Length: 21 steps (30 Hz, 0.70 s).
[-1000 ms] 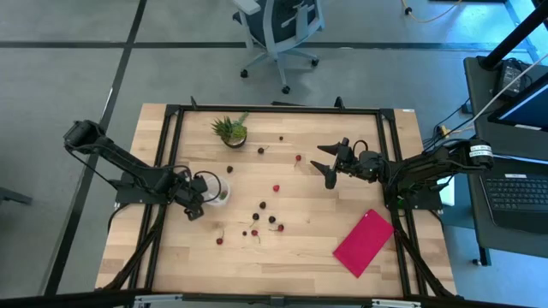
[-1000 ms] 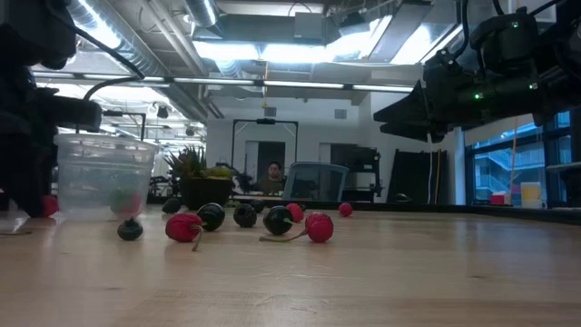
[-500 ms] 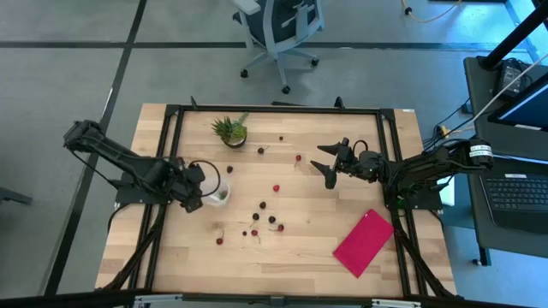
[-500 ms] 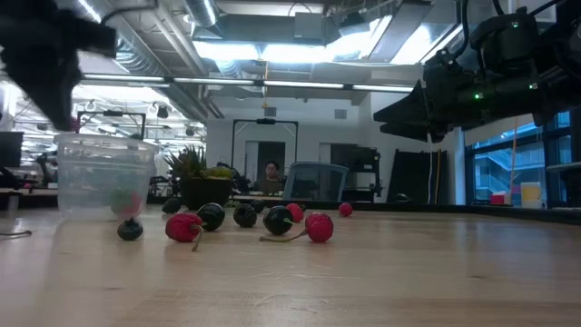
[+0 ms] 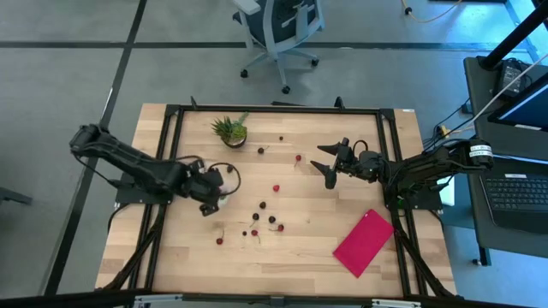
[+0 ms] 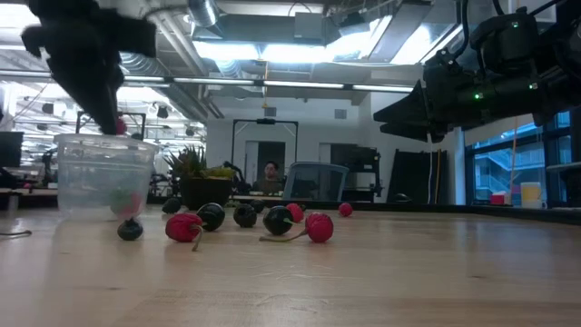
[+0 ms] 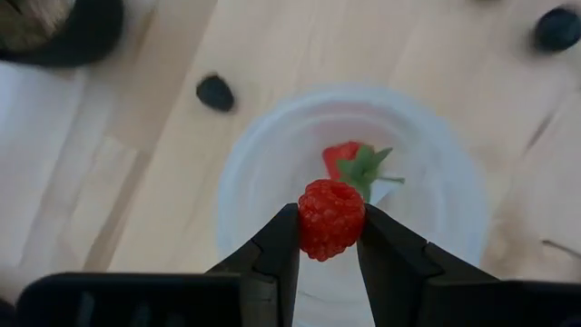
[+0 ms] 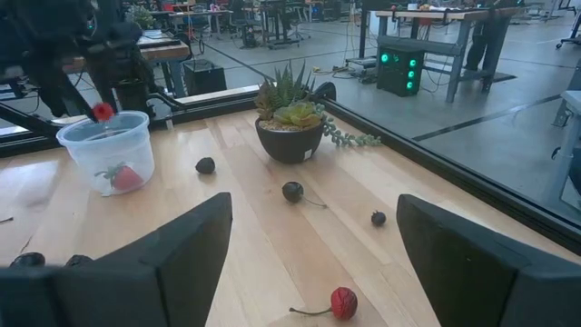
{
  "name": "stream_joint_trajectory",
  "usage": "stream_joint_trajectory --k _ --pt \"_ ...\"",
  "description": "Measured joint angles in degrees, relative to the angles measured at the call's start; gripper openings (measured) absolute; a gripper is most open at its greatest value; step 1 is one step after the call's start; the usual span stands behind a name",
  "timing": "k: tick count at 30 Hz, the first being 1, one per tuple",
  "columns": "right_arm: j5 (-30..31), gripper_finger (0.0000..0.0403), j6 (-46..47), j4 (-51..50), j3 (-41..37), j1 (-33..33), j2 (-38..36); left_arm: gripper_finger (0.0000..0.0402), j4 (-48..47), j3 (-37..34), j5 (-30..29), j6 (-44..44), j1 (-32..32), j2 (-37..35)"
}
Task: Pick and placing Produce into tupperware
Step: Put the red raspberry into the transparent container, then put the red cherry into the transparent container
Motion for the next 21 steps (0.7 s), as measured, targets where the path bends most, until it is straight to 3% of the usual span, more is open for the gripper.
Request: stream_joint_trajectory --k 10,21 --pt "0.0 0.0314 0.2 0.0 0.0 0.0 0.0 0.0092 5.2 0.0 5.4 2.8 3.2 7.3" --pt "0.0 0.0314 0.2 0.0 0.0 0.0 0.0 0.0125 6.3 0.0 4.2 3.3 3.2 7.7"
